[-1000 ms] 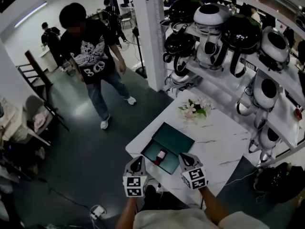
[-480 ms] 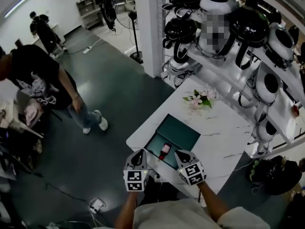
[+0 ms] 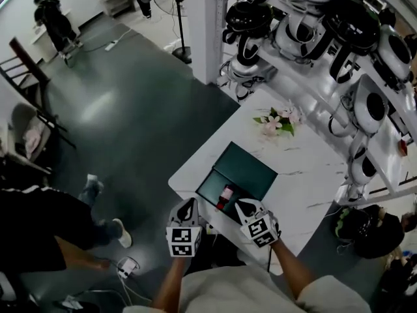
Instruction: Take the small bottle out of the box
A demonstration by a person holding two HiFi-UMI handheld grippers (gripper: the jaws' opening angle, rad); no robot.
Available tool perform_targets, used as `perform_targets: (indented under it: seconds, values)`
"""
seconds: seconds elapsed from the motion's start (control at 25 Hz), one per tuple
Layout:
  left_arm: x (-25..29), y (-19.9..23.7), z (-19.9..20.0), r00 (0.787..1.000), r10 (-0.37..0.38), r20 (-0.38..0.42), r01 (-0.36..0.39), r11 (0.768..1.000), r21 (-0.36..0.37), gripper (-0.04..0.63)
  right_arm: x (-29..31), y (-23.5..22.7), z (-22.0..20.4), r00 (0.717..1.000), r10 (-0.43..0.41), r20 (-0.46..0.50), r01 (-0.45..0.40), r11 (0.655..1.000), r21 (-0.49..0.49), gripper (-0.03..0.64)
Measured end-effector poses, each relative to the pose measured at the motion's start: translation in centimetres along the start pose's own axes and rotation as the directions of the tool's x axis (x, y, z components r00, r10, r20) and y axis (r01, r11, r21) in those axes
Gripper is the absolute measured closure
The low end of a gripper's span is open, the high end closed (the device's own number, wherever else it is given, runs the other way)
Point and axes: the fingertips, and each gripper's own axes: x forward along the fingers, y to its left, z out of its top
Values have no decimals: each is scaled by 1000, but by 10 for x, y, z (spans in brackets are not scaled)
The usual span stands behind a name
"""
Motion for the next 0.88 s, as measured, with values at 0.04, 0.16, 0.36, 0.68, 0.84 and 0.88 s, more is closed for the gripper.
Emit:
perform_targets:
  seconds: [0.04,0.16,0.36,0.68,0.84,0.88]
  values:
    - [2,1,-3,1000,0,-4,0,1000,-6,577,3,2,-2,1000,9,-14,-9,1000,-28,595]
    - [5,5,-9,1000,0,-15,0,1000,-22,577,14,7,-4,998,34,-48,-40,991,-131,595]
    - [11,12,-14,1000,4,-17,-5,999,-51,577,32,16,-13,990,53,-131,-98,926,-364,595]
    - [7,20,-17,1000,20,-21,-21,998,-63,577,47,26,-24,972,23,-234,-194,636,-747,595]
    - [7,19,-20,999,16,-30,-18,997,-69,577,51,25,-35,964,-2,-264,-232,472,-851,595]
    - [8,18,-20,999,15,-29,-17,997,-69,577,53,25,-39,963,-3,-270,-241,443,-863,595]
